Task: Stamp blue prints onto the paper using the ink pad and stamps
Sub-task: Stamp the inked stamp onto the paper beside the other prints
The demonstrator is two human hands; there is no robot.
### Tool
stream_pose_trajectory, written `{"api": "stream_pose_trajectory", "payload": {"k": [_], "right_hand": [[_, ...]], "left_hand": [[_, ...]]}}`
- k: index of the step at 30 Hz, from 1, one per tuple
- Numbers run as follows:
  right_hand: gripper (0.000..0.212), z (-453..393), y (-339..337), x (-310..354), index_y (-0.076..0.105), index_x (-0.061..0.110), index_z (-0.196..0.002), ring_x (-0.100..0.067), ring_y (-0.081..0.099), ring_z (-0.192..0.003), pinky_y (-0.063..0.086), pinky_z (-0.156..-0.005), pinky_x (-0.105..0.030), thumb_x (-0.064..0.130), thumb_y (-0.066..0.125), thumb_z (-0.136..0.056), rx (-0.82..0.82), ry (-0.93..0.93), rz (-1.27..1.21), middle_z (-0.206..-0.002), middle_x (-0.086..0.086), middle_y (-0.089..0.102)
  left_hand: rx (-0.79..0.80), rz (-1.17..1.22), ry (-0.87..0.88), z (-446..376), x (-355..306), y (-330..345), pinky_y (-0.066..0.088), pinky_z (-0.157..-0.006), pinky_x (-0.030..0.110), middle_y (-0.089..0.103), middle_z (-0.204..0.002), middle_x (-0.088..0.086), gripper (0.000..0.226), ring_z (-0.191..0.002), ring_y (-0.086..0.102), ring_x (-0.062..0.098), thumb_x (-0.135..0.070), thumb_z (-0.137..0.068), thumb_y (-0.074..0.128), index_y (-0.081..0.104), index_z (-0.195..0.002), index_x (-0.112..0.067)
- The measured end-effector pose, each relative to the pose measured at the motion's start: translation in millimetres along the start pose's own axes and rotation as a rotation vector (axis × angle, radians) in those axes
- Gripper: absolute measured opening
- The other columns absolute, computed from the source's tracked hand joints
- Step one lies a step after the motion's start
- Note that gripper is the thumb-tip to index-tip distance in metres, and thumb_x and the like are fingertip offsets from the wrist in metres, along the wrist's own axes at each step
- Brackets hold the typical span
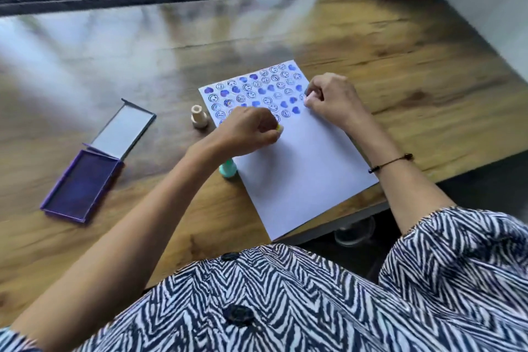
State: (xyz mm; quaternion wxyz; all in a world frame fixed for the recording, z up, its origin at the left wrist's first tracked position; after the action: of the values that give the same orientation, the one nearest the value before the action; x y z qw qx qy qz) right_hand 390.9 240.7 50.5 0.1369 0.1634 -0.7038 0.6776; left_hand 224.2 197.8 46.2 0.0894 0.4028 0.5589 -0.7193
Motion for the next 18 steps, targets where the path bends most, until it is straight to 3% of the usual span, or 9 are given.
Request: {"api": "stream_pose_trajectory", "payload": {"k": [18], "right_hand": [[0.012, -4, 16, 9, 0.061, 0.007, -0.092, -0.042, 0.059, -0.090, 0.048, -0.072, -0.041, 0.009, 0.053, -0.083, 0.018, -0.089, 0.282, -0.100, -0.020, 0.059]], "left_hand": [[0.028, 0.020, -0.039, -1, -4, -2, 0.048, -0.087, 0.039, 0.071, -0.095, 0.013, 0.022, -0.092, 0.062, 0.027, -0.023, -0.084, 0.057, 0.064, -0.092, -0.003]]}}
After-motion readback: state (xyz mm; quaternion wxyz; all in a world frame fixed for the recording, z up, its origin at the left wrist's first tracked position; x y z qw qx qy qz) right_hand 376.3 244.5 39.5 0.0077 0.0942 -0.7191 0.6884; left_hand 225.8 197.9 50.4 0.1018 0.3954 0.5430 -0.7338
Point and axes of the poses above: each hand's wrist, its own z-axis away from the middle knuckle, its own y-axis out of the palm, x = y × z, the point moved 5 cm from there along -z, towards the middle knuckle
